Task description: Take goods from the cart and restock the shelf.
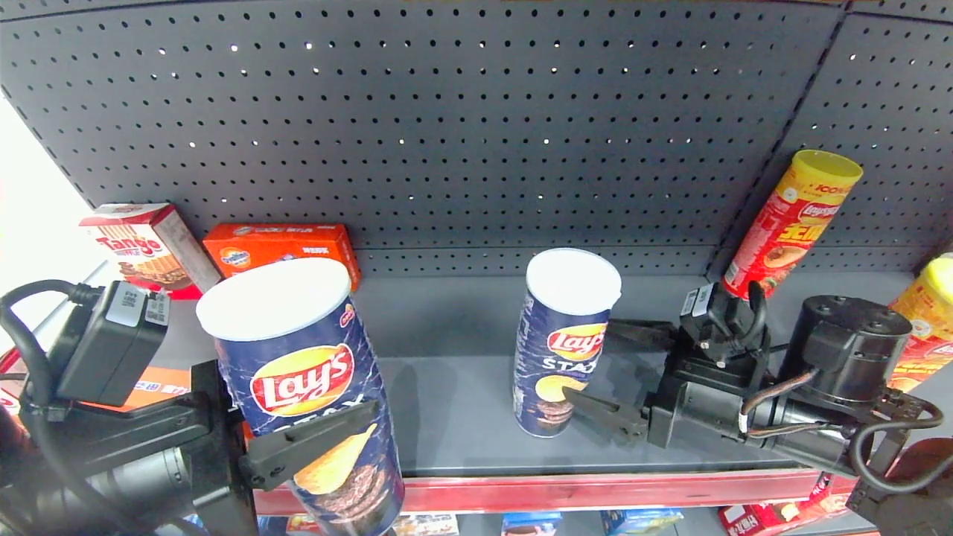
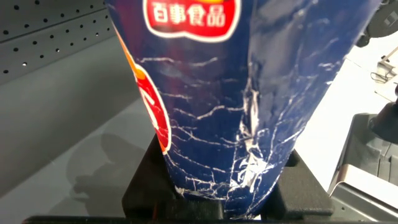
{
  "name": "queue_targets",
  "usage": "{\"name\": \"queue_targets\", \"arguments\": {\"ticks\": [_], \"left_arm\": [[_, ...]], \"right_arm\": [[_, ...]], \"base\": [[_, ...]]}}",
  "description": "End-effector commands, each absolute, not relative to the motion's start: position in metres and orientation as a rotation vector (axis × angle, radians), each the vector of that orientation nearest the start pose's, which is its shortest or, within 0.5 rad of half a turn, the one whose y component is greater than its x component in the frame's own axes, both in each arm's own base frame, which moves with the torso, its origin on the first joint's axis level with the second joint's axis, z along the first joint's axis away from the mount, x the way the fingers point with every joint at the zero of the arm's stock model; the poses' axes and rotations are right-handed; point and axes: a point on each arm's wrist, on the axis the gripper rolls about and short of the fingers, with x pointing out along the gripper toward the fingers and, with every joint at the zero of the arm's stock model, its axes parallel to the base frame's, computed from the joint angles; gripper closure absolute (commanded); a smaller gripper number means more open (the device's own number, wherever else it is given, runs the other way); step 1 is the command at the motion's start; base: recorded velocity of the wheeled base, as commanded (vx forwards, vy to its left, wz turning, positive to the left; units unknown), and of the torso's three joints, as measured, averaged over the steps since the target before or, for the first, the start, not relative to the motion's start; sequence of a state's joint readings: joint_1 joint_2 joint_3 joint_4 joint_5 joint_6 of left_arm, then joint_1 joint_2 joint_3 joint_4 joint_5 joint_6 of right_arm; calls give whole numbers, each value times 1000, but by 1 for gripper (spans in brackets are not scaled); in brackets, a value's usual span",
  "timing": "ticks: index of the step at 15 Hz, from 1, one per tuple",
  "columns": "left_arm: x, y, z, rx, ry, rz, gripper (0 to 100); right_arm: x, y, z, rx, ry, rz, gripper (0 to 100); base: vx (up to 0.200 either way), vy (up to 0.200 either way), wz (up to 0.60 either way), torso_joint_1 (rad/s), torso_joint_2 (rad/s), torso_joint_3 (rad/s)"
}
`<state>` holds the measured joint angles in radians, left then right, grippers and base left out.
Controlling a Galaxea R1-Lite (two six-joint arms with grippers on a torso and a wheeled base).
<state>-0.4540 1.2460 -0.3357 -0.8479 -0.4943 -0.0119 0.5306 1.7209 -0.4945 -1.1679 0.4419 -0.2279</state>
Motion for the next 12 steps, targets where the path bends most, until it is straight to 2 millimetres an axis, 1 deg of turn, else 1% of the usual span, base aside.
{"name": "queue_targets", "arguments": {"ticks": [1, 2, 3, 5, 7, 8, 9, 10, 12], "left_arm": [[149, -84, 186, -13, 71, -946, 100], [149, -84, 186, -13, 71, -946, 100], [148, -84, 185, -13, 76, -946, 100], [148, -84, 185, -13, 77, -946, 100], [148, -84, 185, -13, 76, -946, 100], [148, -84, 185, -13, 76, -946, 100], [148, -84, 185, -13, 74, -946, 100], [149, -84, 186, -13, 73, -944, 100], [149, -84, 186, -13, 71, -946, 100]], "right_arm": [[224, 146, 156, -212, -68, 985, 0], [220, 146, 159, -211, -74, 992, 0], [208, 146, 165, -210, -99, 1016, 0], [190, 142, 174, -205, -136, 1036, 0], [171, 131, 186, -203, -148, 1044, 0], [165, 128, 190, -203, -147, 1047, 0], [153, 120, 198, -204, -139, 1050, 0], [132, 105, 209, -206, -116, 1034, 0], [109, 91, 213, -214, -81, 995, 0]], "base": [[0, 0, 0, 0, 0, 0], [0, 0, 0, 0, 0, 0], [0, 0, 0, 0, 0, 0], [0, 0, 0, 0, 0, 0], [0, 0, 0, 0, 0, 0], [0, 0, 0, 0, 0, 0], [0, 0, 0, 0, 0, 0], [0, 0, 0, 0, 0, 0], [0, 0, 0, 0, 0, 0]]}}
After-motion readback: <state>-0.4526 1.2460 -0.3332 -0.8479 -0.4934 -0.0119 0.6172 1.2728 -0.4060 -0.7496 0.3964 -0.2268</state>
